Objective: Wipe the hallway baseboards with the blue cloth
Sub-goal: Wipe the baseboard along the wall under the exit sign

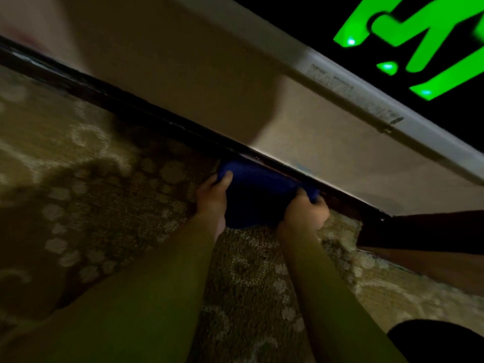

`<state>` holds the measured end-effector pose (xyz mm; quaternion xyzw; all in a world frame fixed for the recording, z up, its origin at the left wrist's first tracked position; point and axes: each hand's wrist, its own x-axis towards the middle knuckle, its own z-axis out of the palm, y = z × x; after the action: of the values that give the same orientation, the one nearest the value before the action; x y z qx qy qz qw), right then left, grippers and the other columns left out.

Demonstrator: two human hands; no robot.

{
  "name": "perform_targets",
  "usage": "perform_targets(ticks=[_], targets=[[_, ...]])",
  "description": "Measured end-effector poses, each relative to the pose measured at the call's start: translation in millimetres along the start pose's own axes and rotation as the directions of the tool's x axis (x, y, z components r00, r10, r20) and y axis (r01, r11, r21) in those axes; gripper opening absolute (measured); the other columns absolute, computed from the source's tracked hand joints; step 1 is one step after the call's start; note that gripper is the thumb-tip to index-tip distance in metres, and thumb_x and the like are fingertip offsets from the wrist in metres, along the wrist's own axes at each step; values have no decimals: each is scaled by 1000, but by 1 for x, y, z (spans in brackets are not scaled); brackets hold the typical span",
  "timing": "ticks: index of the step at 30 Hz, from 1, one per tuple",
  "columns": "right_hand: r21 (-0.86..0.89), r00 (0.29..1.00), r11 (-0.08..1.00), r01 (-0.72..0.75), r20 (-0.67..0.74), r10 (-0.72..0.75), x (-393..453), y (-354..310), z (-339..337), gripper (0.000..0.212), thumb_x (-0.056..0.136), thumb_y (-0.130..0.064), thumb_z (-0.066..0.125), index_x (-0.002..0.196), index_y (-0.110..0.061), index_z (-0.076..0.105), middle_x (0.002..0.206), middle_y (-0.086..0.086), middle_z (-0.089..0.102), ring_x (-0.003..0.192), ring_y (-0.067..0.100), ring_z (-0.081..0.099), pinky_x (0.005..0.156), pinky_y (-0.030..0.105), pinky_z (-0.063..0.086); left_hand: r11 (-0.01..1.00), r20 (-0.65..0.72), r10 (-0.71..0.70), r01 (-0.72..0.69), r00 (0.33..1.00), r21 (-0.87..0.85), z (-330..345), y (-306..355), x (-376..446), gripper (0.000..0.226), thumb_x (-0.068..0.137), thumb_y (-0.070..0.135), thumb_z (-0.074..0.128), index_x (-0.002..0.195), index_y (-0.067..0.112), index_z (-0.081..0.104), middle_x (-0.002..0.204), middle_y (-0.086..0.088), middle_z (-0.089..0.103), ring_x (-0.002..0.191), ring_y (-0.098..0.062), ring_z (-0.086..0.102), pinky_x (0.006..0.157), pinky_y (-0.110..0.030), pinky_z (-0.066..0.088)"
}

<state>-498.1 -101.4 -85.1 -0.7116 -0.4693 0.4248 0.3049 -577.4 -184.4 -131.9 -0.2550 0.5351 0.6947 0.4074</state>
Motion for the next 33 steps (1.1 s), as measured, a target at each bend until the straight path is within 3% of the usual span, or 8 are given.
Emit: perform_targets(ticks=[2,7,13,16,20,26,29,33], targets=[[-39,1000,999,7,10,-7,-6,0,5,6,89,-18,61,94,-19,61,88,3,62,91,28,63,90,42,52,1000,13,4,-4,1000,-4,-2,0,-2,36,88,28,70,120,12,67,112,-18,71,102,-36,69,90,-58,54],[-175,833,826,536,267,-484,-53,-5,46,14,91,-19,56,94,-7,62,86,9,65,81,26,60,74,32,45,996,36,-13,17,999,-90,-2,4,-5,21,98,17,56,113,7,66,105,-20,69,88,-33,68,74,-39,58],[-43,991,992,119,-60,-121,-14,-10,12,7,90,-20,61,90,-14,64,82,3,63,84,25,63,83,39,52,1000,-11,-12,12,1000,-8,3,1,-2,34,92,27,66,122,11,67,115,-16,70,103,-34,67,88,-48,56],[-146,954,944,296,-8,-300,-36,-9,36,12,90,-17,59,94,-7,64,89,11,66,87,29,62,76,26,41,1000,23,-3,3,1000,-17,-2,3,-3,32,95,22,61,122,5,65,112,-15,69,99,-32,68,82,-42,57],[-255,776,733,631,246,-582,-59,-5,57,14,86,-20,55,87,-7,59,83,12,64,80,31,59,65,28,31,998,83,29,-33,996,45,-8,3,0,21,100,19,52,117,11,61,110,-6,65,93,-20,63,78,-32,54],[-234,915,886,400,49,-400,-20,-4,17,16,90,-24,60,88,-9,64,80,10,65,82,31,61,69,31,40,1000,9,-21,21,1000,-13,-2,-4,7,44,90,29,68,131,14,60,121,-18,68,103,-36,68,91,-54,55],[-284,760,706,649,200,-618,-43,-2,44,13,88,-17,58,86,-6,64,79,13,65,79,33,61,70,35,40,998,75,-46,48,996,-33,-6,-2,7,39,99,25,53,134,9,55,124,-18,65,94,-26,70,84,-36,57],[-336,453,321,886,471,-757,-57,-11,57,15,80,-20,53,82,-8,61,79,12,63,77,34,61,60,35,47,988,103,-74,87,992,-130,-8,3,10,39,106,19,32,139,4,47,90,-5,68,57,-13,67,48,-16,50]])
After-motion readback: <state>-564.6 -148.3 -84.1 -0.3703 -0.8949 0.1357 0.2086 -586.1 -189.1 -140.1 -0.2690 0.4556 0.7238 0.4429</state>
